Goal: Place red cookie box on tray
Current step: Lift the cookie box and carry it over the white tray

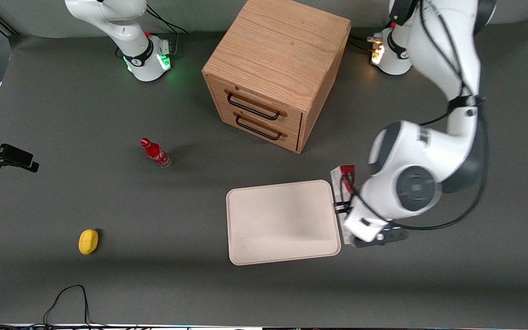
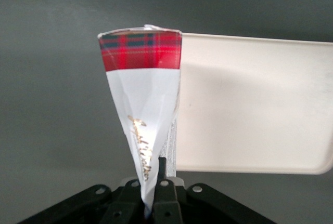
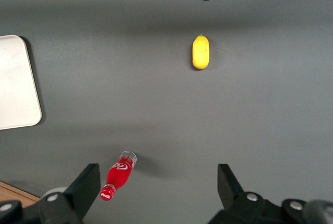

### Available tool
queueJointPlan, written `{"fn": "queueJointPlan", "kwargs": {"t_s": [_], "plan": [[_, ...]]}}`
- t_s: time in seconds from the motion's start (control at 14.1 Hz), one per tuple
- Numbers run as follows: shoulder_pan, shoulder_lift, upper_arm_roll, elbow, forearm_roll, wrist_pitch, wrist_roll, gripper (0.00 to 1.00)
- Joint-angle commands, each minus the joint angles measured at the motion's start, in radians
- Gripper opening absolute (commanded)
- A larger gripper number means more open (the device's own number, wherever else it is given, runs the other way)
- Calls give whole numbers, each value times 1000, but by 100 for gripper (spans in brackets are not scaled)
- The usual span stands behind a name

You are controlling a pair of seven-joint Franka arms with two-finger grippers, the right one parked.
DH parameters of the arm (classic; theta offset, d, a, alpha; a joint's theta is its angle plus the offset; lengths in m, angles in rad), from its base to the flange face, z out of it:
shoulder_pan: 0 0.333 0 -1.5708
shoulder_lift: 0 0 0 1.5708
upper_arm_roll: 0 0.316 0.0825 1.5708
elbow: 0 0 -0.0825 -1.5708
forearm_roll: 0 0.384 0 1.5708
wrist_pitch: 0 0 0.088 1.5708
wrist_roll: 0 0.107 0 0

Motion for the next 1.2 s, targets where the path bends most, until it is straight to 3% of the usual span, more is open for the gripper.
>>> {"fn": "queueJointPlan", "kwargs": {"t_s": [0.0, 0.14, 0.49, 0.92, 0.99, 1.06, 1.13], "plan": [[-9, 30, -84, -79, 158, 113, -92, 0], [-9, 32, -123, -165, 222, 223, -107, 0], [-11, 42, -127, -277, 216, 363, -123, 0], [-9, 59, -127, -284, 213, 408, -164, 3], [-9, 58, -124, -283, 214, 409, -164, 71], [-8, 55, -123, -283, 220, 409, -155, 100], [-5, 47, -120, -283, 220, 409, -147, 100]]}}
